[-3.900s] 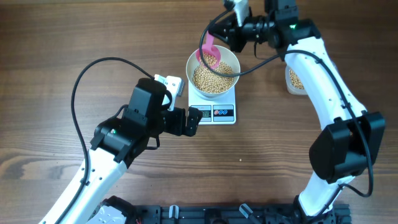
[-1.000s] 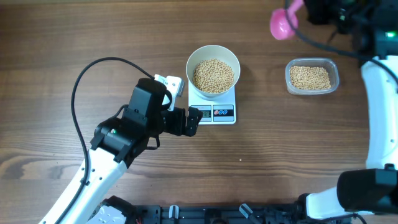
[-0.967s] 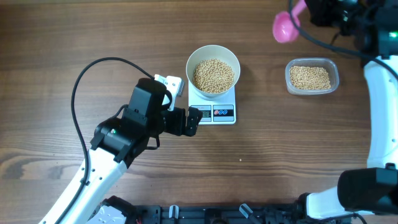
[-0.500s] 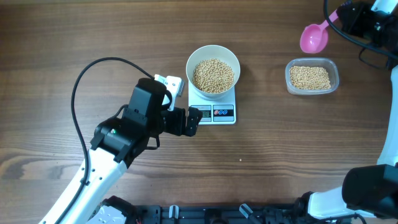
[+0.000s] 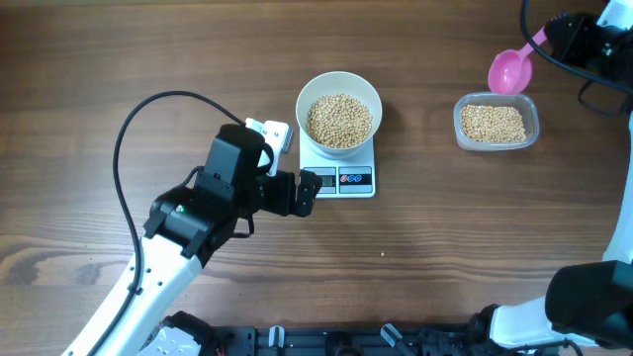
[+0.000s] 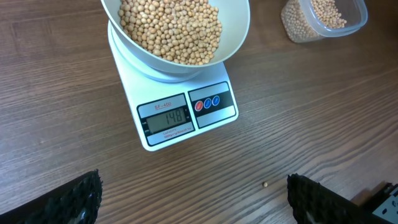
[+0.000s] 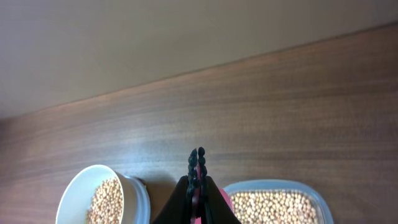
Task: Scoop item into bowl and weigh 150g on scale
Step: 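Carry the scoop with the right gripper over to the soybean tub, then lower the scoop into the tub and empty the soybeans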
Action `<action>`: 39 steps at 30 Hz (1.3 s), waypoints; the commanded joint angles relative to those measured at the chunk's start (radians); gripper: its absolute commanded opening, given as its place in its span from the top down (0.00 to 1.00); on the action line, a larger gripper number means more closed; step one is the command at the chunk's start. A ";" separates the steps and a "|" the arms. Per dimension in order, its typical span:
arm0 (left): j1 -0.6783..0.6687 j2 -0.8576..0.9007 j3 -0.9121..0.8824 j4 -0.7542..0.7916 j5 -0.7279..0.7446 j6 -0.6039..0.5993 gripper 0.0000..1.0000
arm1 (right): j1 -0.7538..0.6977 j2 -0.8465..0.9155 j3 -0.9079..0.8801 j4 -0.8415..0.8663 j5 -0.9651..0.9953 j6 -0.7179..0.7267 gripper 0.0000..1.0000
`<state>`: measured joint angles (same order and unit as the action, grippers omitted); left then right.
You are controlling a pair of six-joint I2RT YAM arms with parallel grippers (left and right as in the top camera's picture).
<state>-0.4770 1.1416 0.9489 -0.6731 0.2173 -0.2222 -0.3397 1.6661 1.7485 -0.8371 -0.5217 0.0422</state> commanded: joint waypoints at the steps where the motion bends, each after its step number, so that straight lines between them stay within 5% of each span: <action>1: -0.005 0.005 0.000 0.003 -0.002 0.005 0.00 | -0.002 -0.003 0.011 -0.010 0.012 0.012 0.96; 15: -0.005 0.005 0.000 0.003 -0.002 0.005 0.00 | -0.002 0.011 0.011 0.042 0.063 0.131 0.96; 30: -0.005 0.005 0.000 0.003 -0.002 0.005 0.00 | -0.001 0.106 0.011 0.036 0.164 -0.353 0.96; 39: -0.005 0.005 0.000 0.003 -0.002 0.005 0.00 | 0.041 0.193 0.010 0.026 0.164 -0.409 0.96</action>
<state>-0.4770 1.1416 0.9489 -0.6731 0.2173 -0.2222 -0.3298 1.8103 1.7485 -0.8024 -0.3672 -0.3214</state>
